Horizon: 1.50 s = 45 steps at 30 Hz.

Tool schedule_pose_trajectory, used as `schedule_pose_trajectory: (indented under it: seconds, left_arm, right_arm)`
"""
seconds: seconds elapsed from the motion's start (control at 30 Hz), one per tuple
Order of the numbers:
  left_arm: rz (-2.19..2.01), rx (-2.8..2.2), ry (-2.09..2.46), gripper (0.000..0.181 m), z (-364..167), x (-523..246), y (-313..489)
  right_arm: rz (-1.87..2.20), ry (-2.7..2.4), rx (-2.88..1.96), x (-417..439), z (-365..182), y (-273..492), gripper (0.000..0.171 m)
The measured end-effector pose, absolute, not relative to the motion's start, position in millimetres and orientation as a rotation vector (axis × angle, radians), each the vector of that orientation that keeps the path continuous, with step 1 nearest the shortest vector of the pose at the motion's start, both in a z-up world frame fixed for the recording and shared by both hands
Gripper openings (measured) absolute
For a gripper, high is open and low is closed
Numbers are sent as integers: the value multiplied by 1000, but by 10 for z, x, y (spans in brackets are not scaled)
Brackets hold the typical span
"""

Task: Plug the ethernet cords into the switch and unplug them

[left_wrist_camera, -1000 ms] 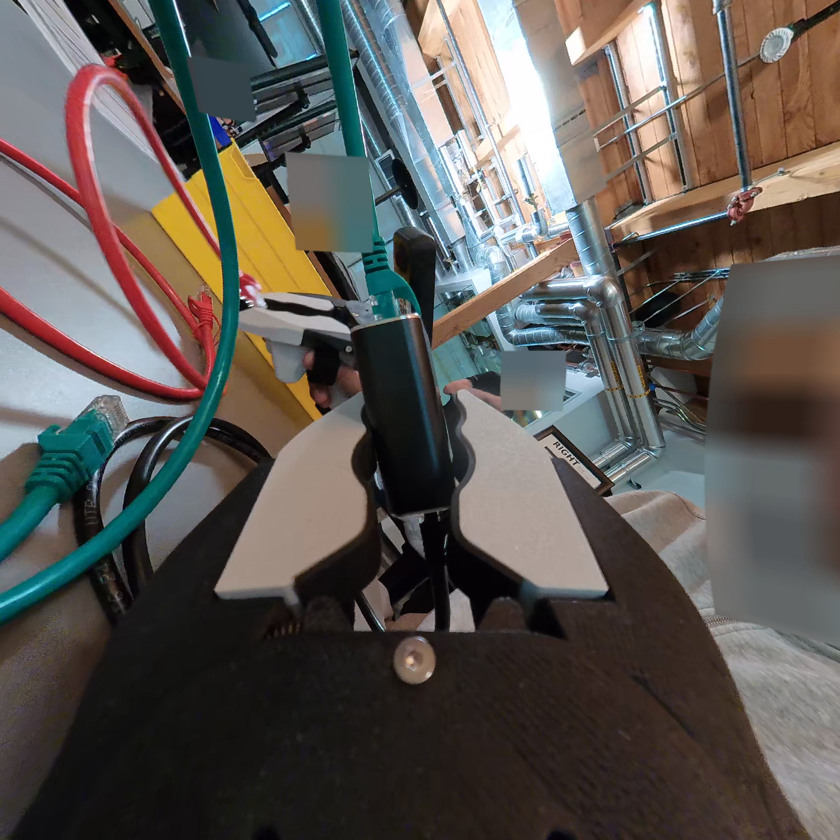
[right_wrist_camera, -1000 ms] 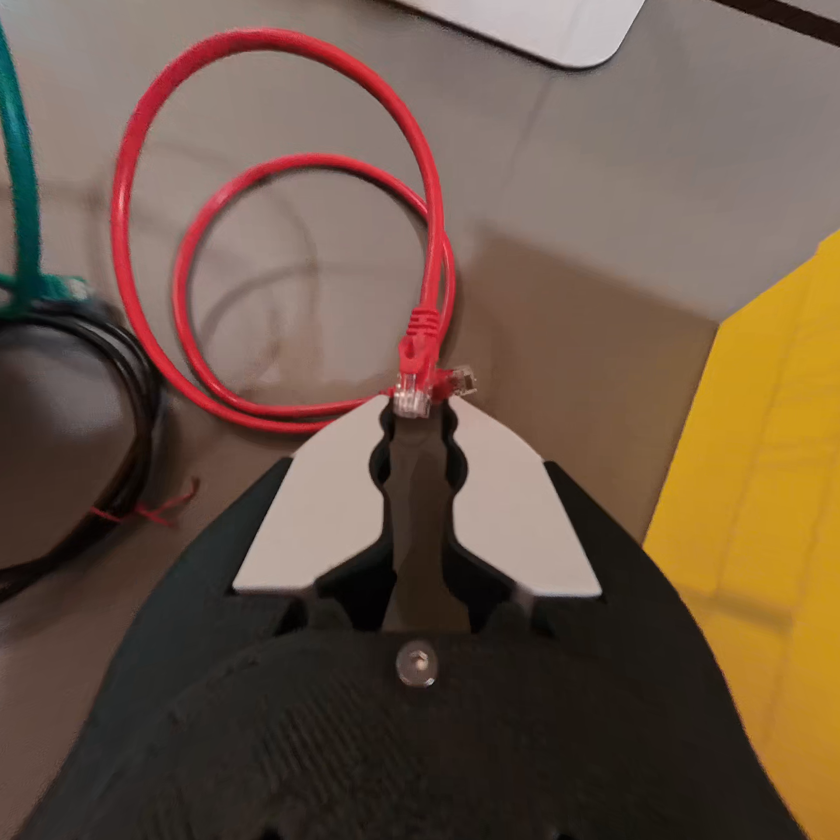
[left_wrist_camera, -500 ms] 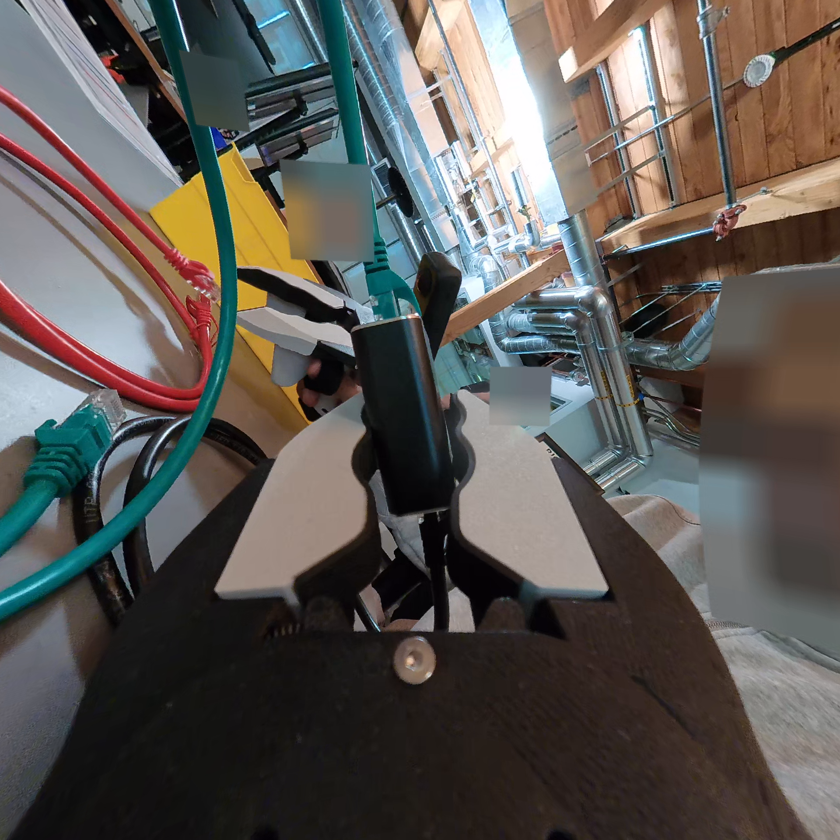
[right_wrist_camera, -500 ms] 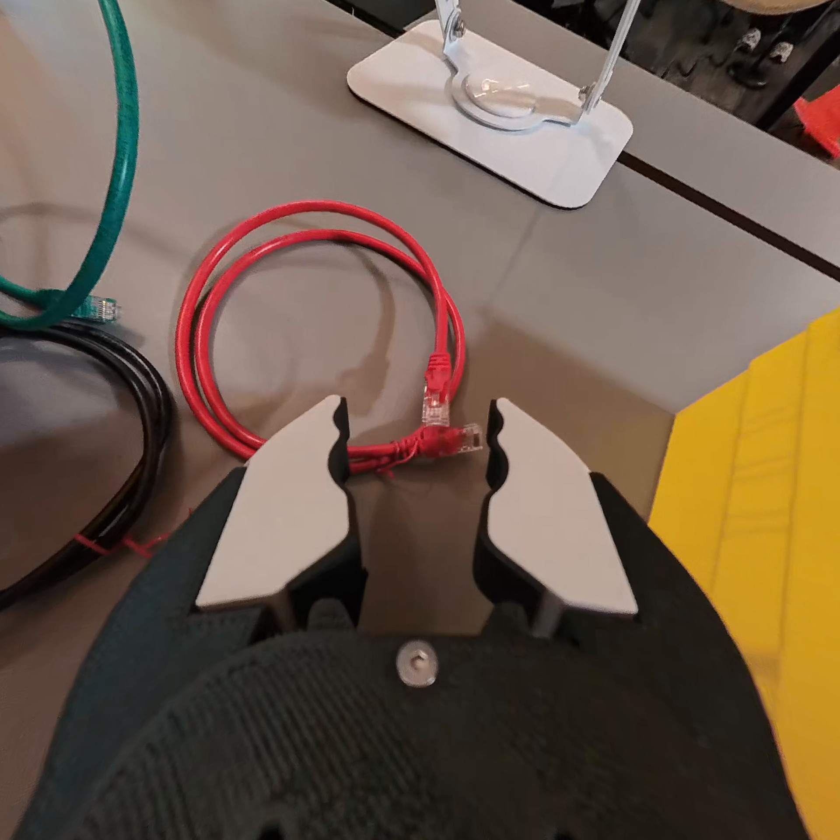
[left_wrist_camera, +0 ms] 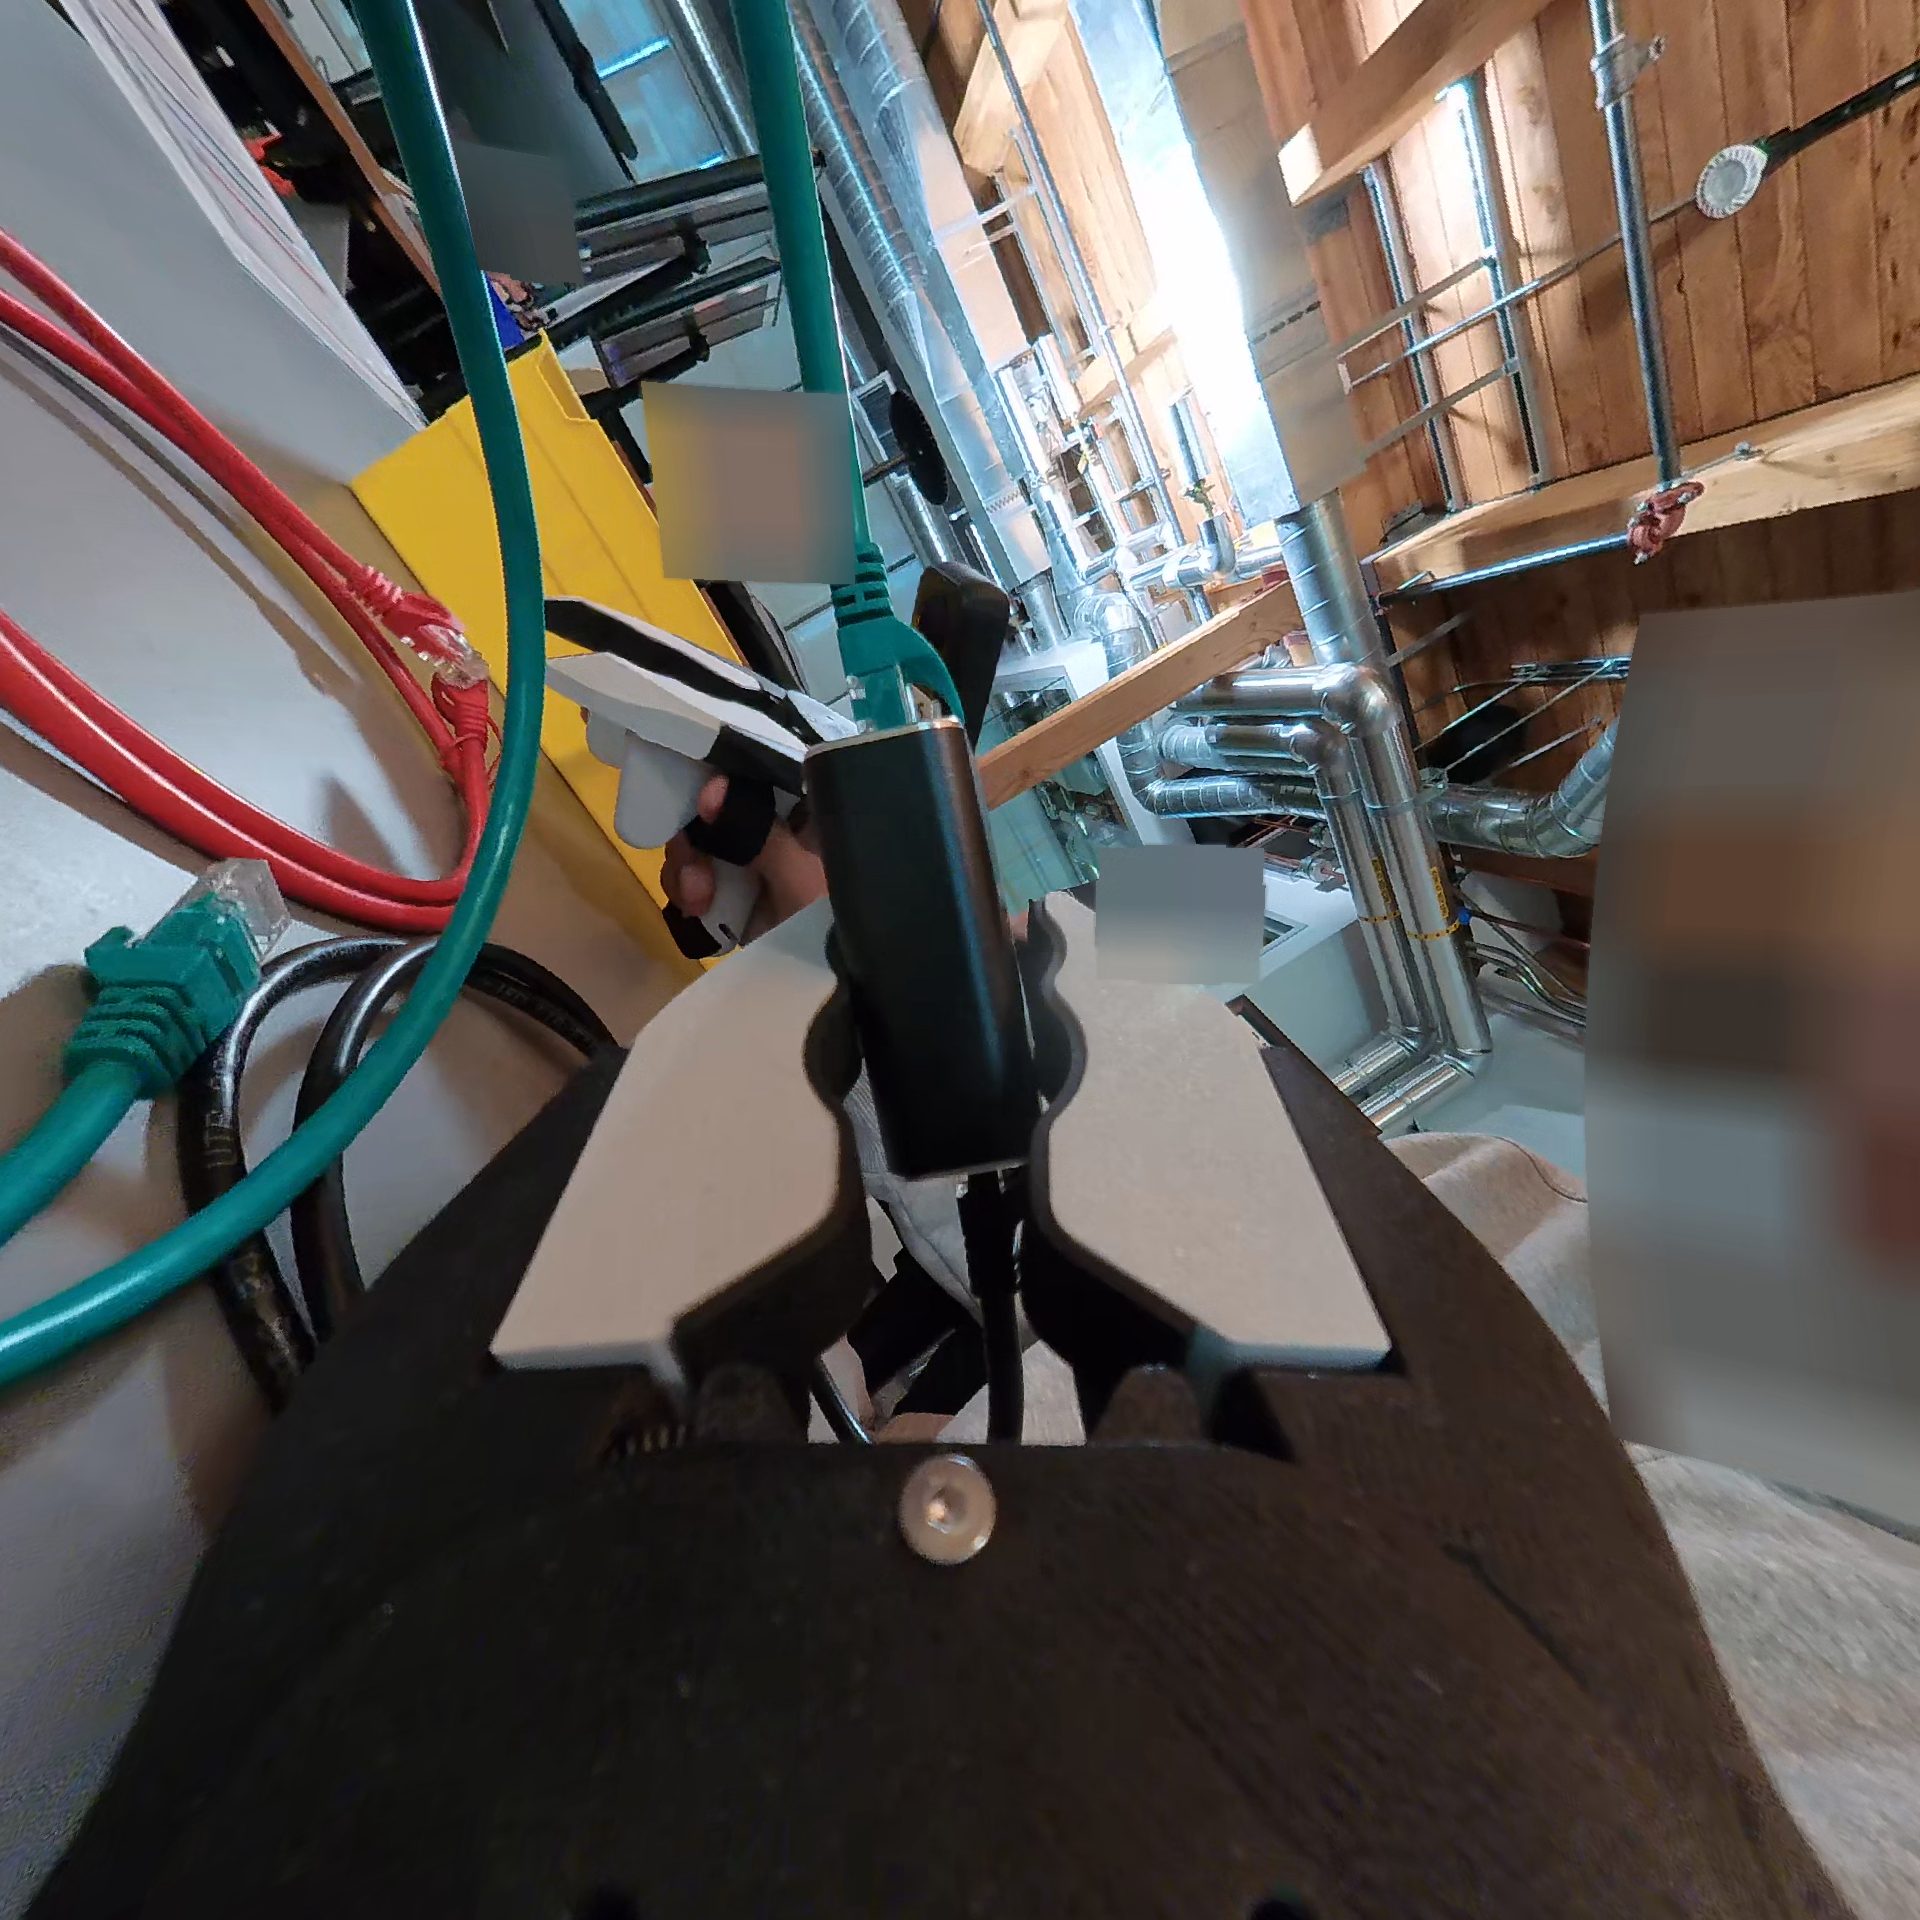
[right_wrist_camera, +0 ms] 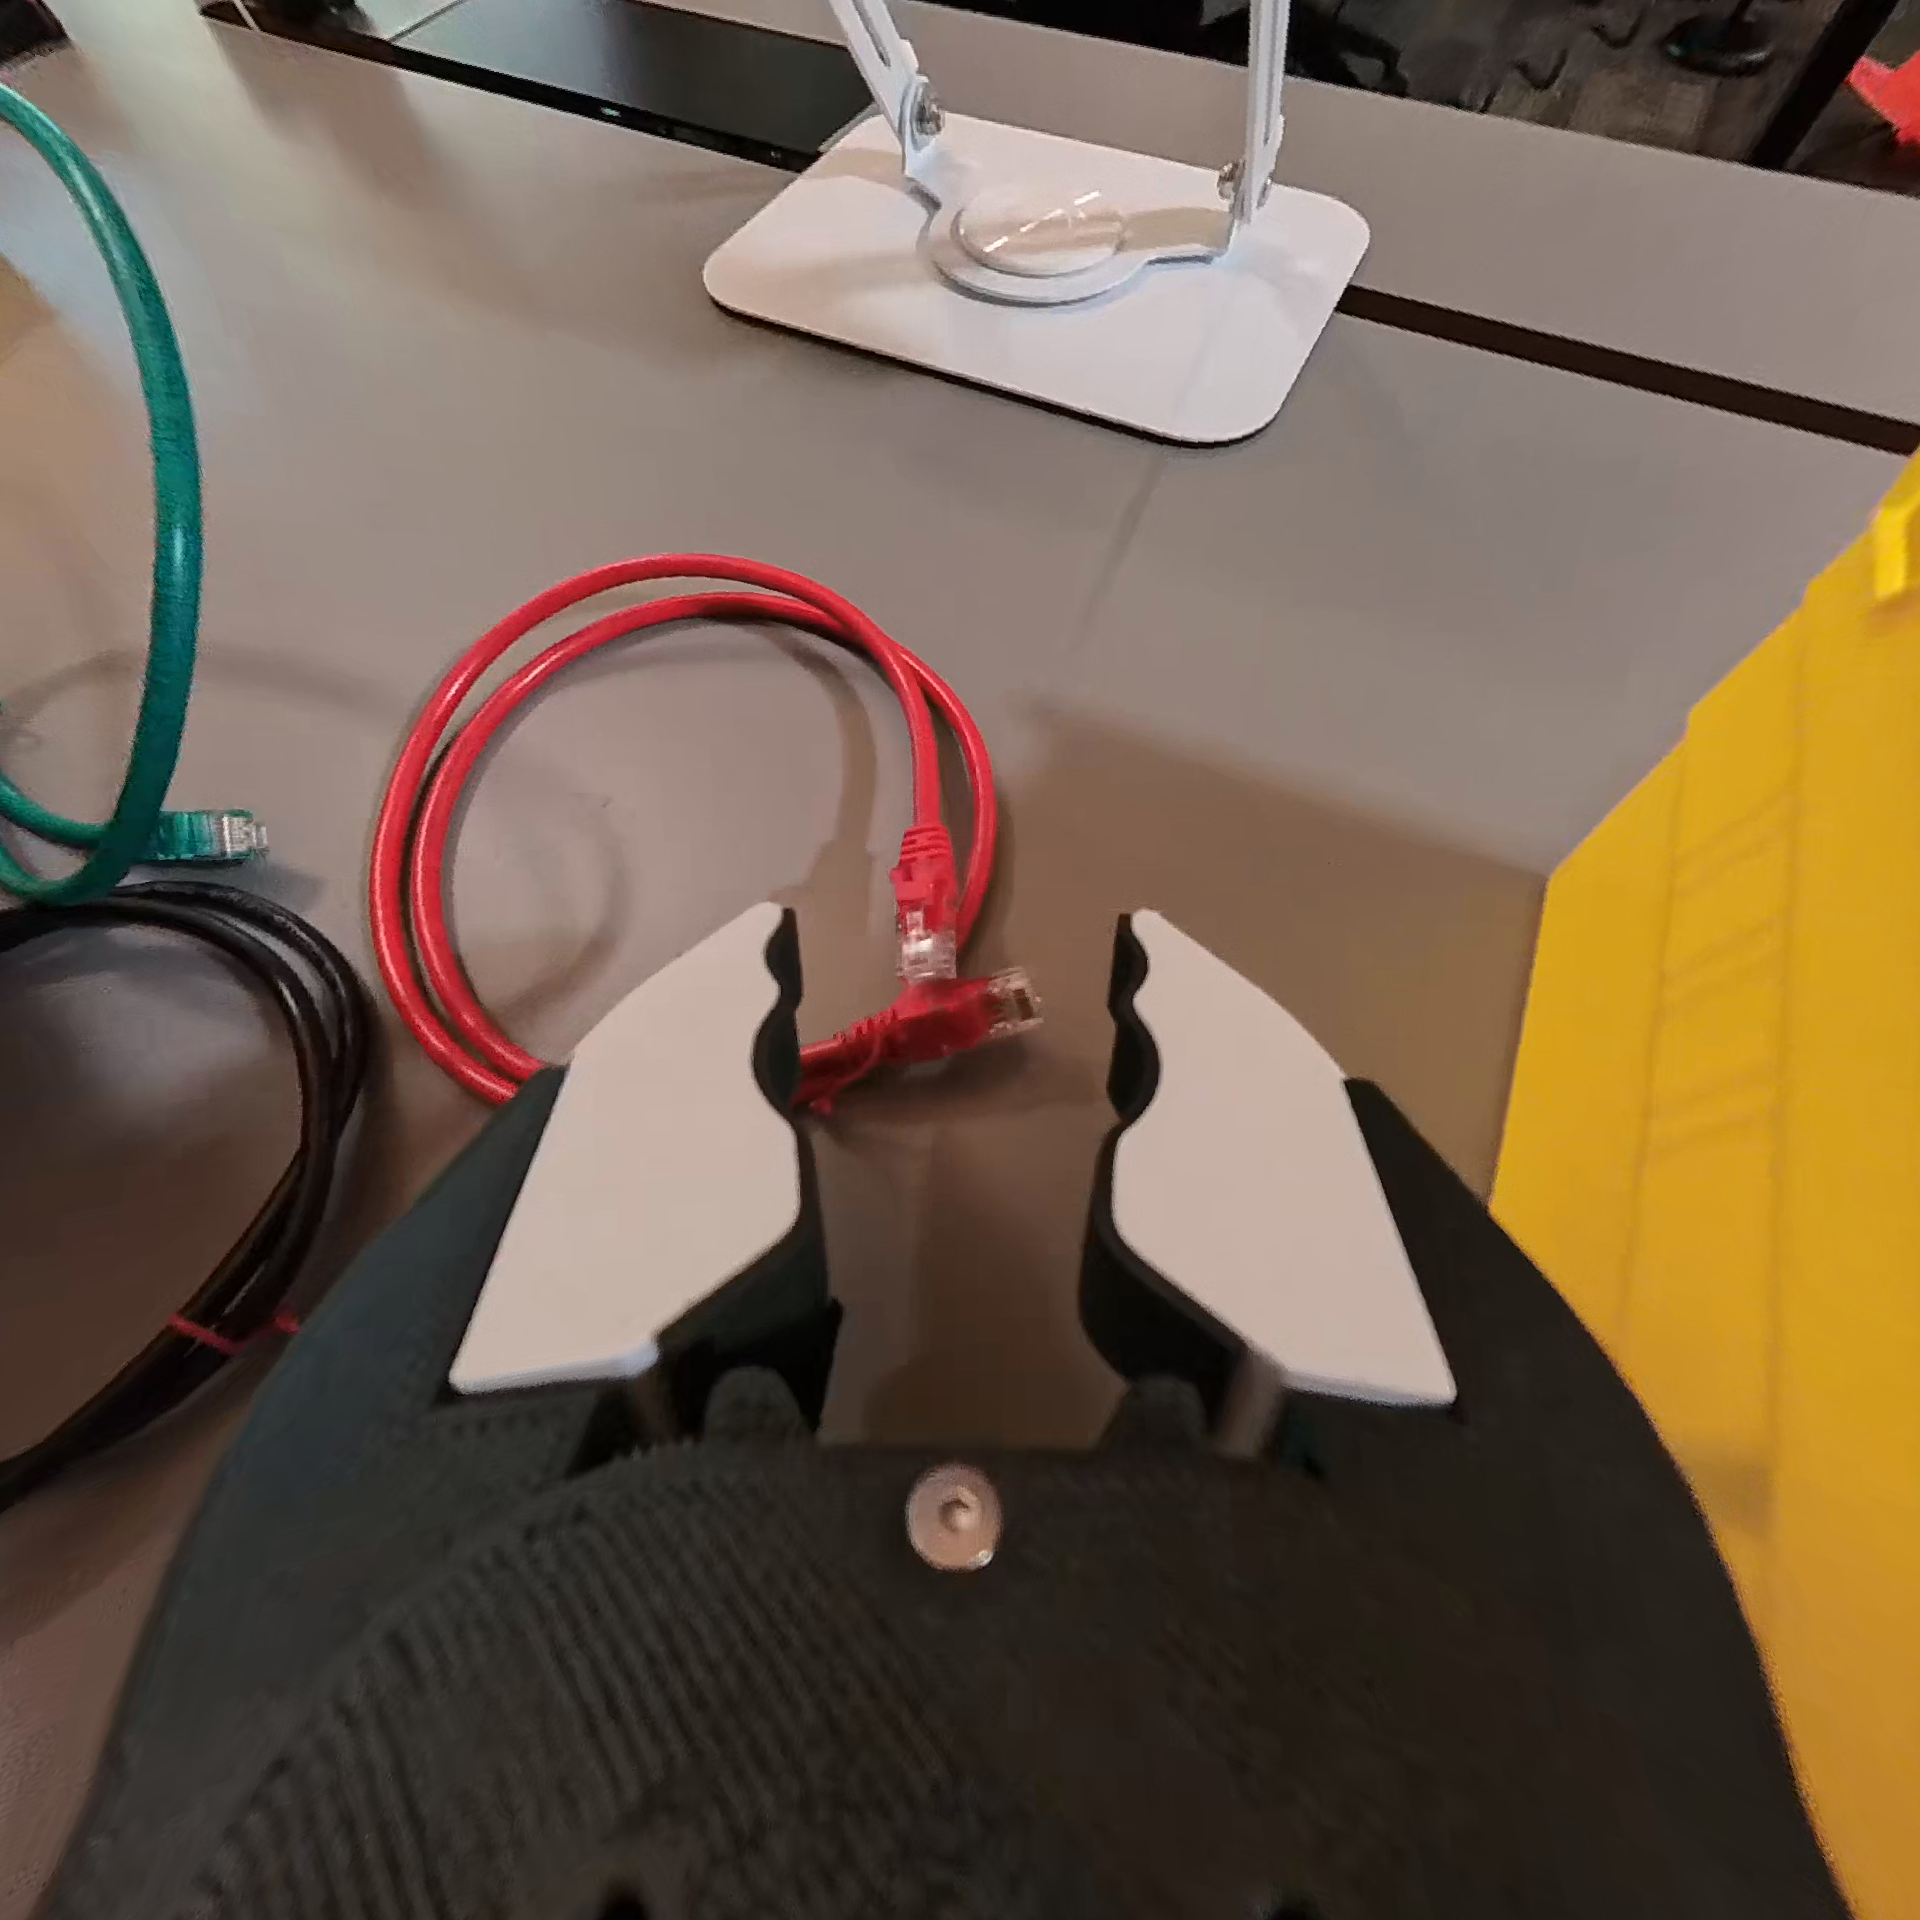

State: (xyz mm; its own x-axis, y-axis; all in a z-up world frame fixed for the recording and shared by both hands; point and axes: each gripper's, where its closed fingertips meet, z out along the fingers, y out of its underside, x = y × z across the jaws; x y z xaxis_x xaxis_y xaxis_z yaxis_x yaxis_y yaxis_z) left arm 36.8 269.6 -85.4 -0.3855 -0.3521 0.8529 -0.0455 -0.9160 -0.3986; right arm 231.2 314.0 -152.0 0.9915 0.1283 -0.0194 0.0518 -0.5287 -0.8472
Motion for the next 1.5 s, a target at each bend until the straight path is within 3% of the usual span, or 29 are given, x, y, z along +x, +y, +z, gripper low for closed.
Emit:
schedule_pose_trajectory:
  seconds: [0.1, 0.27, 0.6, 0.7, 0.73, 0.83, 1.3, 1.4, 1.5]
  left_arm:
    - [-2405, -1622, 533, 29, -859, 348, 2690]
    - [-2396, -1626, 520, 28, -868, 298, 2676]
    - [-2373, -1626, 499, 28, -874, 181, 2638]
    - [-2364, -1624, 488, 28, -874, 143, 2642]
    - [-2361, -1624, 484, 28, -873, 129, 2645]
    - [-2352, -1621, 475, 28, -870, 100, 2653]
    - [-2381, -1615, 476, 28, -863, 142, 2655]
    - [-2393, -1616, 478, 28, -866, 161, 2651]
    - [-2406, -1614, 473, 28, -868, 173, 2650]
  right_arm:
    - [129, -127, -2115, 2268, -1507, 3181, 56]
    - [57, -200, -2063, 2201, -1424, 3298, 32]
    - [-56, -294, -2207, 2198, -1734, 3434, 47]
    - [-37, -309, -2236, 2189, -1777, 3451, 28]
    - [-24, -314, -2240, 2177, -1777, 3451, 15]
    - [-15, -327, -2236, 2163, -1738, 3447, 0]
    - [-96, -231, -2249, 2282, -1641, 3252, 0]
    - [-86, -220, -2228, 2279, -1637, 3285, 18]
    - [-57, -214, -2223, 2247, -1658, 3332, 25]
